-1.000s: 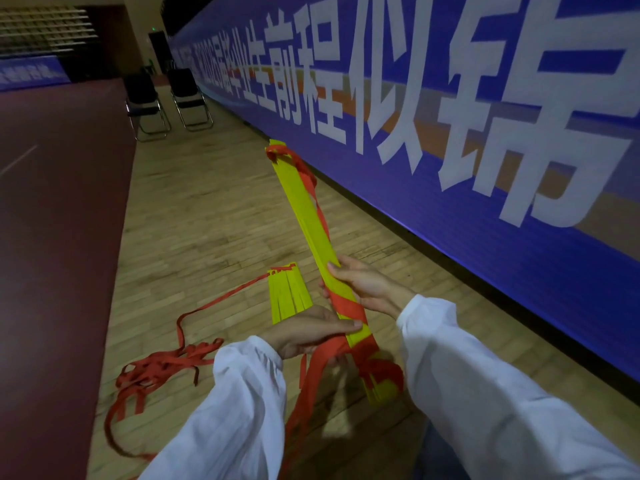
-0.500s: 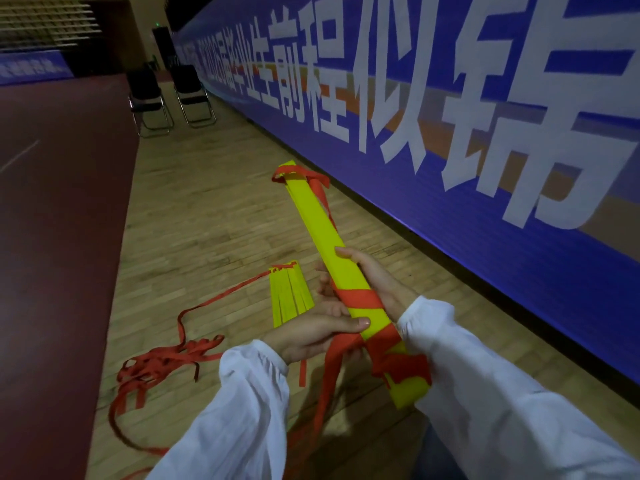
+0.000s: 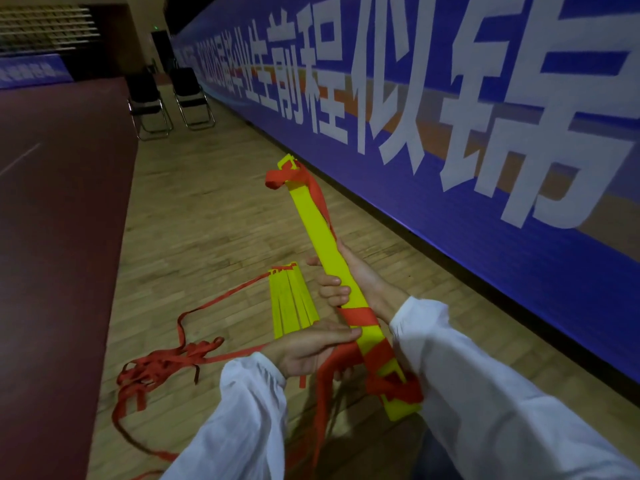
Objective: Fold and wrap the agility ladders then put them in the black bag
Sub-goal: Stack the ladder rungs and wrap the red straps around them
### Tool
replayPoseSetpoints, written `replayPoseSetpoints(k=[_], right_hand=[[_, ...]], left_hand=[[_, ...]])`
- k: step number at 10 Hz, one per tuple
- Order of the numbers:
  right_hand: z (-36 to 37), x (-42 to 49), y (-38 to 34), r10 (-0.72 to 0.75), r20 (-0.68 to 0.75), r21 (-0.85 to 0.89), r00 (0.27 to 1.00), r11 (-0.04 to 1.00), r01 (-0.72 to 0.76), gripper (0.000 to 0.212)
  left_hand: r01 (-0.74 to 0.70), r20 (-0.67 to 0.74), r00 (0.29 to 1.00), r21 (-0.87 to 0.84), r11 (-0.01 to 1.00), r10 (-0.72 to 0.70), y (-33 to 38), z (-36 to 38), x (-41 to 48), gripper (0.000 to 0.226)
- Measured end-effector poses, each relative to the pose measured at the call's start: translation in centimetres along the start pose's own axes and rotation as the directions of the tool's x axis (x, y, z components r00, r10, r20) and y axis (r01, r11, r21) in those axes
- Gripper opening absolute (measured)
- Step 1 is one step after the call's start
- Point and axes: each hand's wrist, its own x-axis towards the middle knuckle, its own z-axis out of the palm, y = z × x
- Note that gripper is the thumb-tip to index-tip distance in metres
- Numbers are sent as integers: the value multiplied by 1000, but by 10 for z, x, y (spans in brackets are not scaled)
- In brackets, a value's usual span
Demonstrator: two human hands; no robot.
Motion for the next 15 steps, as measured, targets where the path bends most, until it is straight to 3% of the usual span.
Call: replayPoseSetpoints(k=[1, 3, 4, 5, 7, 8, 9, 10, 11, 12, 13, 14, 15], right_hand=[[2, -8, 7, -46, -139, -65, 989, 997, 37, 57], [-3, -7, 17, -145, -316, -260, 938, 964, 61, 59], [-2, -4, 23, -200, -382, -397, 902, 917, 35, 58], [-2, -2, 28, -225, -401, -440, 888, 897, 29, 59], [-5, -6, 39, -210, -431, -454, 877, 891, -10, 67], [-3, -13, 45, -145, -424, -373, 894, 928, -26, 66], [-6, -26, 48, -33, -335, -175, 941, 984, -28, 60], [-7, -39, 58, -13, -235, -14, 972, 1000, 10, 45], [-5, -58, 86, -50, -127, 255, 991, 964, 81, 34], [-9, -68, 120, -141, -70, 361, 988, 919, 157, 80], [-16, -74, 132, -138, -13, 459, 990, 879, 128, 130], [-14, -75, 135, -144, -43, 451, 989, 880, 147, 106], [-15, -71, 136, -150, -142, 370, 978, 909, 193, 78]], left_hand=[[29, -13, 1000, 28, 999, -29, 3, -4, -7, 49], [152, -223, 967, 124, 980, -122, 11, 2, -10, 34], [162, -286, 953, 197, 967, -102, 11, 9, -7, 35], [166, -325, 944, 309, 937, -60, 8, 12, -4, 49], [189, -508, 858, 452, 872, 78, -12, 18, 3, 51], [169, -492, 868, 404, 899, 58, -17, 23, -3, 48], [79, -410, 912, 256, 963, 34, -21, 29, -18, 21], [45, -316, 949, 185, 982, 16, -31, 35, -31, 14], [32, -292, 956, 199, 980, 28, -53, 46, -39, 12], [18, -258, 966, 193, 981, 33, -75, 57, -40, 10], [19, -256, 966, 170, 985, 25, -85, 60, -41, 9], [83, -258, 965, 133, 988, -46, -91, 55, -36, 18], [153, -306, 946, 118, 981, -110, -96, 39, -29, 10]])
